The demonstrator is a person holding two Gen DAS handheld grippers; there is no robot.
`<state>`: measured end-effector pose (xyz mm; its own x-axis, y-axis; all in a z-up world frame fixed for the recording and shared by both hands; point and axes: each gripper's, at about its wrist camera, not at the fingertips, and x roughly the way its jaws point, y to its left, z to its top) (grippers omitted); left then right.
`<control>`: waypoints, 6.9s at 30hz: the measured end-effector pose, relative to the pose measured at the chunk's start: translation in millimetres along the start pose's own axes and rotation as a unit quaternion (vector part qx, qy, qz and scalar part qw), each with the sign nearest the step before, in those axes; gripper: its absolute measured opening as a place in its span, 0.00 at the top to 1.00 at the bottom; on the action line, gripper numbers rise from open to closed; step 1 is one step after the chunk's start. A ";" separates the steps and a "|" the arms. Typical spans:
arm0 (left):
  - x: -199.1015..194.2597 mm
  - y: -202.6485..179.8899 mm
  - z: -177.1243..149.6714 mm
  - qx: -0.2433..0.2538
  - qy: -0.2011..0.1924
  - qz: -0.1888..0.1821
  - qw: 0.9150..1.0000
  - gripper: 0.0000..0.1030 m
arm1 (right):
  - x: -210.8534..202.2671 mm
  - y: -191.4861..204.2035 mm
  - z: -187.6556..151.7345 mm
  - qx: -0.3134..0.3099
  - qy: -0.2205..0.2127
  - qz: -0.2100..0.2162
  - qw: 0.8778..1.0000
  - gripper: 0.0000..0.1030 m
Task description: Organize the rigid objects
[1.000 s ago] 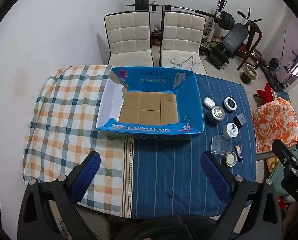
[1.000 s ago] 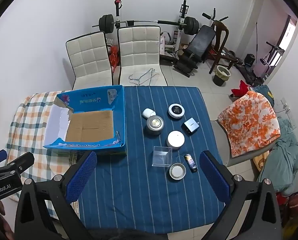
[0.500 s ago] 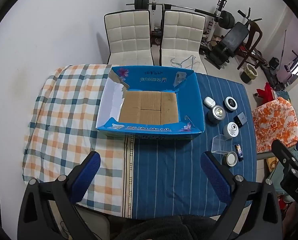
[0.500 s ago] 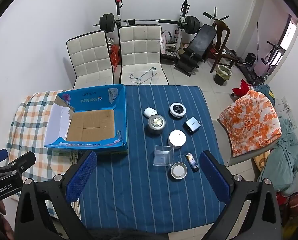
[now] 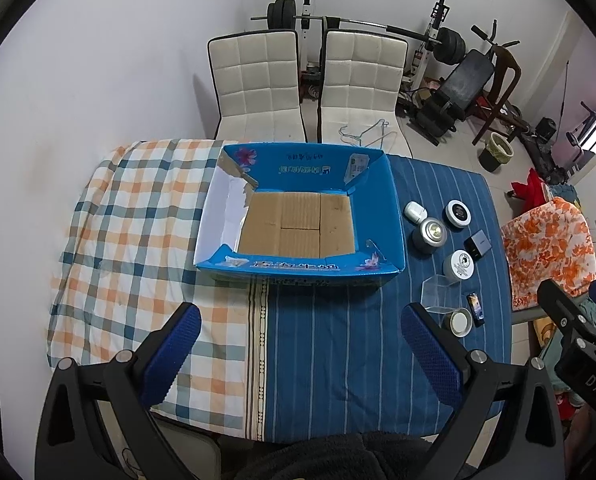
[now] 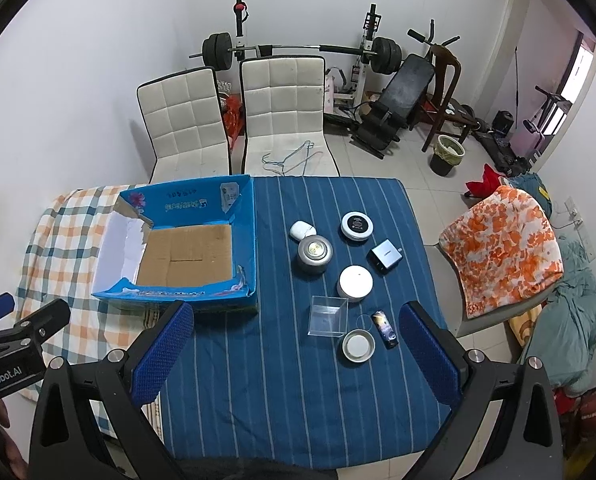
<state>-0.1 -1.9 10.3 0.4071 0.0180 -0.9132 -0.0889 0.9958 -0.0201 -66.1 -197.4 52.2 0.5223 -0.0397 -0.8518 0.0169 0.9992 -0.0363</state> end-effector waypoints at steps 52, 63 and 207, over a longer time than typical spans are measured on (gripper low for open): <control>-9.2 -14.2 7.9 0.007 -0.010 -0.001 1.000 0.00 | -10.9 -6.7 15.0 0.010 -0.007 0.008 1.000 0.00; 8.5 -35.1 13.8 0.018 -0.006 -0.021 1.000 0.00 | 41.9 -61.0 20.0 0.076 0.038 0.006 0.996 0.00; 351.0 54.0 121.0 0.000 0.184 -0.060 0.981 0.33 | 506.3 165.6 153.1 0.073 0.304 0.096 0.945 0.16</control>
<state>248.0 69.0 -262.1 0.0579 -0.1332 -0.9894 -0.0605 0.9888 -0.1366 331.6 -51.3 -305.1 -0.0574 0.1906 -0.9800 0.1118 0.9767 0.1834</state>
